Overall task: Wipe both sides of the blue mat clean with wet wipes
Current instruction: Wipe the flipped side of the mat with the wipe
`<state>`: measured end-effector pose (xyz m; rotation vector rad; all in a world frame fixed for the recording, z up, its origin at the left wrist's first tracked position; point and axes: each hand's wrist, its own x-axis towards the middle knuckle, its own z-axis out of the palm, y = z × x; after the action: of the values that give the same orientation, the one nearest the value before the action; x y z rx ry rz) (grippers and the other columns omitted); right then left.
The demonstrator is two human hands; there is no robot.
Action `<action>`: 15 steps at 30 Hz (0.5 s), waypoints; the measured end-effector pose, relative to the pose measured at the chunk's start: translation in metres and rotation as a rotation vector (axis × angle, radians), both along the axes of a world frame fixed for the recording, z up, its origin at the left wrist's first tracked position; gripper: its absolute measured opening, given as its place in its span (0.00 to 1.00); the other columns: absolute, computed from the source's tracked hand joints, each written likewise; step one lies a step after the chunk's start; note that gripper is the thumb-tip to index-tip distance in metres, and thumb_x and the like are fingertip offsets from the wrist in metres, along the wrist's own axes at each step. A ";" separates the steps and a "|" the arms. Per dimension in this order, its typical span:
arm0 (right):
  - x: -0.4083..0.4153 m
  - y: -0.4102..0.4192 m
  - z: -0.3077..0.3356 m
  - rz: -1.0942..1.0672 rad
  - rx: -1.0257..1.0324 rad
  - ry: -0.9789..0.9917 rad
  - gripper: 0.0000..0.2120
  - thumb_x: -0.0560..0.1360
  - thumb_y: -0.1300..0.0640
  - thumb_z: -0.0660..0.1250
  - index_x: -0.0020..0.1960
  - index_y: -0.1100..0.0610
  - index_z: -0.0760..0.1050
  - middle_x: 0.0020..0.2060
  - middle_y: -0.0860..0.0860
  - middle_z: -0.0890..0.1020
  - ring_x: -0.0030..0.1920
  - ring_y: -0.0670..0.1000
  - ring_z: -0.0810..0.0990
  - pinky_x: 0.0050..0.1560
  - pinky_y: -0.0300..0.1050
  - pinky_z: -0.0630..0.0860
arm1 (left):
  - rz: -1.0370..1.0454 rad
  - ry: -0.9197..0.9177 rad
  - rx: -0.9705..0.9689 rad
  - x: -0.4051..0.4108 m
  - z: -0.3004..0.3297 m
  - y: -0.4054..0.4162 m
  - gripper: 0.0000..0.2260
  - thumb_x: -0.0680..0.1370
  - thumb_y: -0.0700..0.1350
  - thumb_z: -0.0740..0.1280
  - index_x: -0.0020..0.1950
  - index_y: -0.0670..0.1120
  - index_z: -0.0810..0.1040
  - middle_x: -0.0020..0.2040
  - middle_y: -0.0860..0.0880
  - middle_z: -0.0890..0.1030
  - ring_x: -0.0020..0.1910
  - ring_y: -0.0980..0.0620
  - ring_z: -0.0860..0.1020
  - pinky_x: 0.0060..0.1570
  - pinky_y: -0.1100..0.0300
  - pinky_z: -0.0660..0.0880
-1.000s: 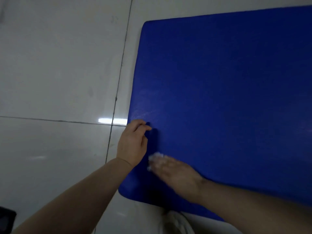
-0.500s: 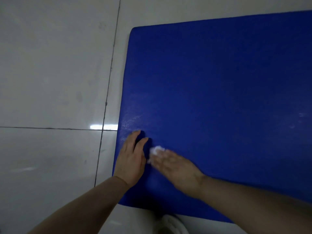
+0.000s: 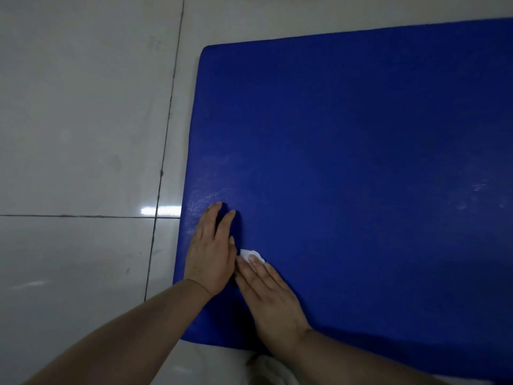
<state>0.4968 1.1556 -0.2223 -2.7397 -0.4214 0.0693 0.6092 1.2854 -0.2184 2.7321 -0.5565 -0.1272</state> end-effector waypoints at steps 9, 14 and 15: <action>-0.033 -0.007 -0.010 0.091 -0.079 -0.058 0.21 0.79 0.56 0.48 0.71 0.57 0.61 0.72 0.51 0.61 0.74 0.54 0.52 0.74 0.48 0.49 | -0.003 0.018 0.058 -0.002 -0.005 0.003 0.21 0.78 0.44 0.52 0.71 0.41 0.66 0.73 0.37 0.65 0.72 0.42 0.60 0.67 0.40 0.65; -0.037 -0.020 -0.007 -0.110 -0.054 -0.037 0.31 0.72 0.59 0.52 0.75 0.62 0.55 0.75 0.54 0.57 0.75 0.54 0.55 0.73 0.48 0.51 | -0.011 0.006 0.075 -0.001 -0.005 0.004 0.21 0.79 0.45 0.52 0.71 0.41 0.67 0.73 0.38 0.65 0.73 0.42 0.59 0.69 0.42 0.60; -0.038 -0.020 -0.007 -0.152 -0.036 -0.032 0.29 0.73 0.62 0.51 0.75 0.63 0.57 0.75 0.55 0.57 0.75 0.54 0.56 0.73 0.49 0.53 | -0.004 0.002 0.078 -0.002 -0.006 0.003 0.21 0.79 0.45 0.52 0.71 0.41 0.67 0.73 0.38 0.65 0.73 0.42 0.60 0.69 0.42 0.59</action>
<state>0.4590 1.1354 -0.2288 -2.8021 -0.2213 -0.0058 0.6074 1.2889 -0.2240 2.8063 -0.5683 -0.1558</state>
